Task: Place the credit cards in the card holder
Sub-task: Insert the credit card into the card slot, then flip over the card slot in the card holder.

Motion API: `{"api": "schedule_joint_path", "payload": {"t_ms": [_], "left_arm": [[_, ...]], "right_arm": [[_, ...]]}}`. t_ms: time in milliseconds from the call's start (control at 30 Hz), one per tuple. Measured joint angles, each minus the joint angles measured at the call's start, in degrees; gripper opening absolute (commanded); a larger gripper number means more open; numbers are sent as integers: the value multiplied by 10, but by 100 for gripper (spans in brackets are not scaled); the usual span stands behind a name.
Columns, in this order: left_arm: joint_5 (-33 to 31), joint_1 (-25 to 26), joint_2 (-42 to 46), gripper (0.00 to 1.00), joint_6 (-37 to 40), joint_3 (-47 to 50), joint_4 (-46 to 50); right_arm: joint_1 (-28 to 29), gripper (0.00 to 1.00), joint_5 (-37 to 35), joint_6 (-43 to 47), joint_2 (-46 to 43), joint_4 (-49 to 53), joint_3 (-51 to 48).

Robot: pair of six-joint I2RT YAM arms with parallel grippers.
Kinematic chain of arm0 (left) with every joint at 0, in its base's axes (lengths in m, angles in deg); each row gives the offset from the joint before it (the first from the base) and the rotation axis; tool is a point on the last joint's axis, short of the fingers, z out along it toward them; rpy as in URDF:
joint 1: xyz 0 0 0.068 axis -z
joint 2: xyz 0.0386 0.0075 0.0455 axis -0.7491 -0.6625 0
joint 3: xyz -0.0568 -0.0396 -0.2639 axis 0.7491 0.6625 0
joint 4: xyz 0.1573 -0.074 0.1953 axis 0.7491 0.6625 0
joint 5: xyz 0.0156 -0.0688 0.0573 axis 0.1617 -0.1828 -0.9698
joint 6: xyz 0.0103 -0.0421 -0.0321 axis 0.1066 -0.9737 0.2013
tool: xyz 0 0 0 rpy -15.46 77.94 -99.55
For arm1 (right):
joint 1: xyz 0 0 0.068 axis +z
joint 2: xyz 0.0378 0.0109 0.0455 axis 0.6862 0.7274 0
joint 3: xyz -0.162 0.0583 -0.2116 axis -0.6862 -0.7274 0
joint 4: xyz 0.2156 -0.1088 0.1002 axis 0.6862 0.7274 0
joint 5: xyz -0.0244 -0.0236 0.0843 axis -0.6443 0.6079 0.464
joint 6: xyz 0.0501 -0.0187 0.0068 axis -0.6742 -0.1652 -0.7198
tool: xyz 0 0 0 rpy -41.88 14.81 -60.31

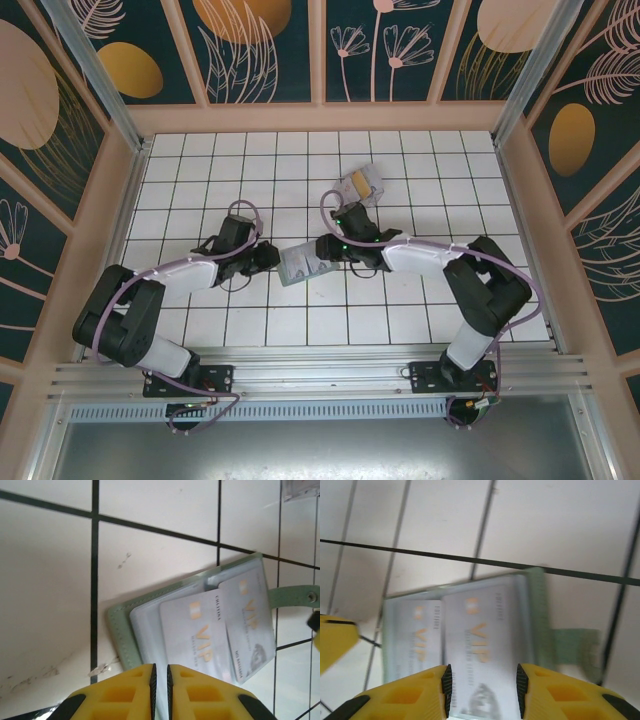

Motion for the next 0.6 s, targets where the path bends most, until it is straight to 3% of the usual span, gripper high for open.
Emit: {"api": "schedule_joint_path", "payload": {"t_ms": [600], "left_arm": [[15, 16, -53, 22, -1, -24, -2]], "right_arm": [[-10, 41, 54, -14, 42, -27, -15]]}}
